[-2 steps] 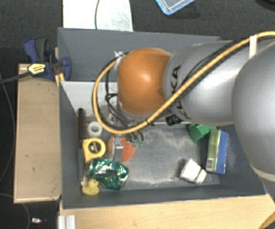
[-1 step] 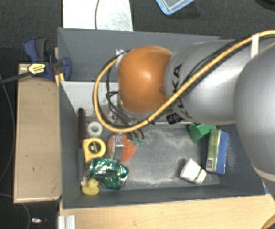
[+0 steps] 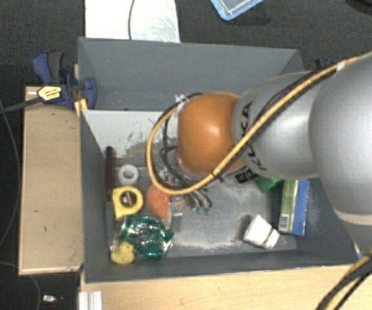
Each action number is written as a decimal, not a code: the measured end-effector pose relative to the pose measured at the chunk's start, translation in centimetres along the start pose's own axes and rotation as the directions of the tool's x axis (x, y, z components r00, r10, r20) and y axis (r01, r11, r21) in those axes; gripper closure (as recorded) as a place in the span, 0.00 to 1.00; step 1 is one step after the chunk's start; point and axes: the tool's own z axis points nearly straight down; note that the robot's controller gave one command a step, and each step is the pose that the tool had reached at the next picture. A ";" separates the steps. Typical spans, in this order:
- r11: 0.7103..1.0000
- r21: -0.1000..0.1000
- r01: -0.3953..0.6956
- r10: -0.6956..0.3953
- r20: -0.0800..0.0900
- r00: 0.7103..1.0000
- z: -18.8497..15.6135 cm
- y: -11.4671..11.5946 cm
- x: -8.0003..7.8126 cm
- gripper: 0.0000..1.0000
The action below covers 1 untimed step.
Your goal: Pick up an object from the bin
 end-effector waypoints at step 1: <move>0.993 -0.003 -0.120 0.120 0.004 0.993 3.7 -3.3 -0.6 0.00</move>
Offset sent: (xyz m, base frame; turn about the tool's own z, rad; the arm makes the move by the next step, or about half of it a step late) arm 0.0019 -0.0218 -0.0443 -0.2502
